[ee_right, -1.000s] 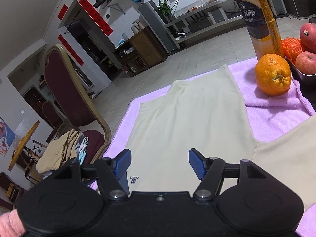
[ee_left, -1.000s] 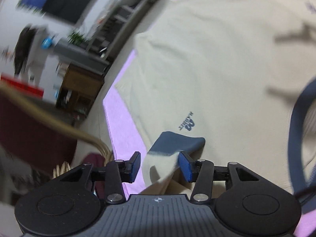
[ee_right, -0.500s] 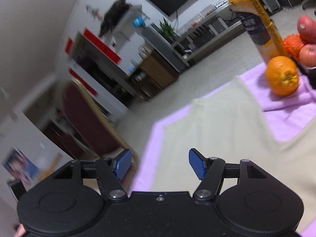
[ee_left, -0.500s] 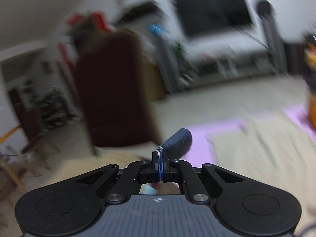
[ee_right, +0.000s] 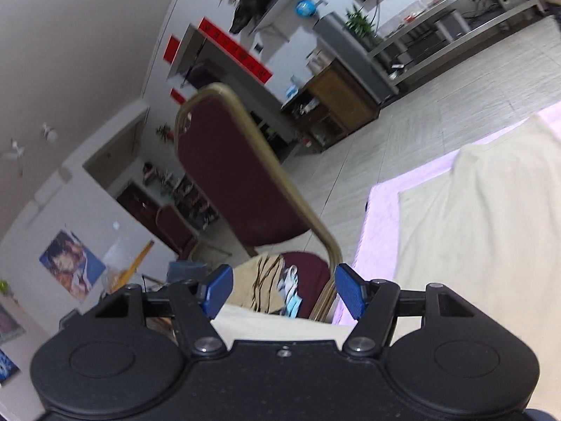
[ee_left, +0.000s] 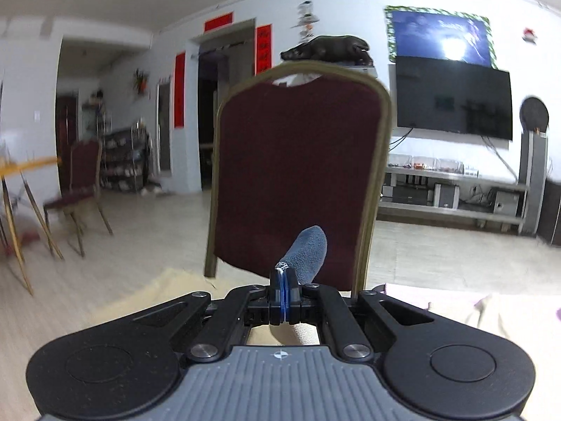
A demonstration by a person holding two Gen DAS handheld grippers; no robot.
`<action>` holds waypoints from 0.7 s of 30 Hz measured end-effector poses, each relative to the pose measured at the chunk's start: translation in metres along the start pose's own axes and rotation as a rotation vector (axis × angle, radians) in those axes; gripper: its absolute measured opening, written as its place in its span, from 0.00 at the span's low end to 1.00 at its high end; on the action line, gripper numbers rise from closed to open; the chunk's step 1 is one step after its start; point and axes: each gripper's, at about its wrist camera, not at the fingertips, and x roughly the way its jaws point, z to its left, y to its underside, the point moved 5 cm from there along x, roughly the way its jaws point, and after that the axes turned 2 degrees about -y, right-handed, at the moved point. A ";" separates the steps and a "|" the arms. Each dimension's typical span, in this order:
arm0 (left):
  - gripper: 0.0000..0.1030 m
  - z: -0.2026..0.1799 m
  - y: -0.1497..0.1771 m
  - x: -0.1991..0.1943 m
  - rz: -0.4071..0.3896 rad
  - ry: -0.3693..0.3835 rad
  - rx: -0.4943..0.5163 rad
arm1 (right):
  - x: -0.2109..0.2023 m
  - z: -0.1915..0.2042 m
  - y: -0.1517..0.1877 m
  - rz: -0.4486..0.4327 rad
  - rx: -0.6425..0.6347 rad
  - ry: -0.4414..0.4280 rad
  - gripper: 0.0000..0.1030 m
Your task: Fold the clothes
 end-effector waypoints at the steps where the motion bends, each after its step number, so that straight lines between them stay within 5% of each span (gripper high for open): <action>1: 0.04 0.002 -0.002 0.006 -0.003 0.020 -0.018 | 0.006 0.003 0.002 0.012 -0.004 0.003 0.61; 9: 0.04 0.037 0.002 0.012 -0.095 0.188 -0.229 | 0.035 0.010 0.014 0.043 0.006 -0.003 0.61; 14: 0.16 0.094 0.056 0.031 0.074 -0.104 -0.356 | 0.042 0.004 0.026 0.088 0.040 -0.009 0.62; 18: 0.32 0.119 0.067 0.000 0.120 -0.168 -0.378 | 0.027 0.005 0.029 0.090 0.033 -0.026 0.64; 21: 0.32 0.107 0.061 -0.019 0.171 -0.168 -0.304 | 0.006 0.005 0.028 0.068 0.038 -0.035 0.64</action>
